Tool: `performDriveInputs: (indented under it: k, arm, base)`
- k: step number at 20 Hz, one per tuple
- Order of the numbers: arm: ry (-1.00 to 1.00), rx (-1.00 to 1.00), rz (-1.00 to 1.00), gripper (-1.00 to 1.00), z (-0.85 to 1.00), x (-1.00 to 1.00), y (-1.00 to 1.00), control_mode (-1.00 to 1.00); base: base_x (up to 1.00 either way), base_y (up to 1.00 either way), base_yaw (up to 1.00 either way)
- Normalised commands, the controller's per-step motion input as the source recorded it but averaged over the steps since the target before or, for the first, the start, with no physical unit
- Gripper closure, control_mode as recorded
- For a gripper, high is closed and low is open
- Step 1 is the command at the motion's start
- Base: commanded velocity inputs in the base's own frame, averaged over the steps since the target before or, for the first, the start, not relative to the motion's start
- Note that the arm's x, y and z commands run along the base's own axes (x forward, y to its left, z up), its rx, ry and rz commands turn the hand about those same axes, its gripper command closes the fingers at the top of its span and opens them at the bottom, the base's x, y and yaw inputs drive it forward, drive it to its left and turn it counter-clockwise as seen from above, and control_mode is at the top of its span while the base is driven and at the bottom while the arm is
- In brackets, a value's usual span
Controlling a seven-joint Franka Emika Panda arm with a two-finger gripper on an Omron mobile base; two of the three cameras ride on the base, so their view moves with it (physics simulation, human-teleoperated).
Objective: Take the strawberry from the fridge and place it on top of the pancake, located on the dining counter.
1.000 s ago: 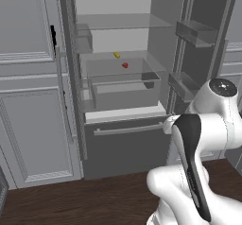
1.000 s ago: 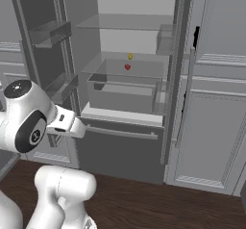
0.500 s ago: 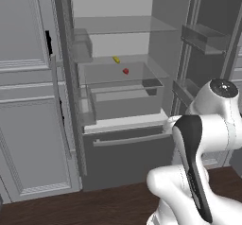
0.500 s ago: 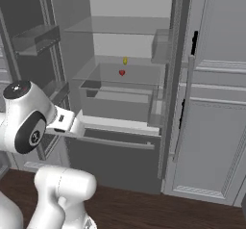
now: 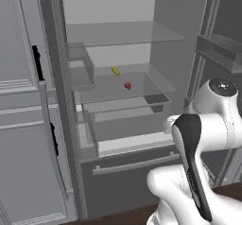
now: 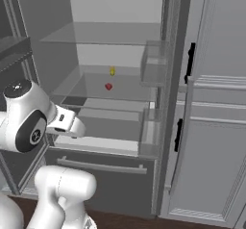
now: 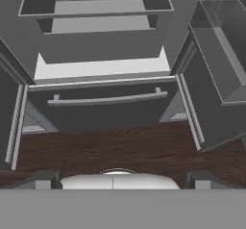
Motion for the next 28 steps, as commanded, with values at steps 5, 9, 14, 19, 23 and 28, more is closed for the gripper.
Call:
performDriveInputs:
  k: [5,9,14,19,23,28]
  arm:
    - [0.0,0.0,0.0,-1.0,0.0,0.0,0.0,1.0]
    - [0.0,0.0,0.0,-1.0,0.0,0.0,0.0,1.0]
    - [0.0,0.0,0.0,-1.0,0.0,0.0,0.0,1.0]
    - [0.0,0.0,0.0,-1.0,0.0,0.0,0.0,1.0]
    - [0.0,0.0,0.0,-1.0,0.0,0.0,0.0,1.0]
    - [-0.07,0.01,0.07,-1.0,0.0,0.23,0.0,-1.0]
  base:
    - [0.73,0.06,0.03]
    - [0.65,0.03,0.05]
    - [0.57,0.12,0.02]
    - [0.54,0.08,0.03]
    - [0.41,0.01,0.03]
    - [0.07,0.0,0.03]
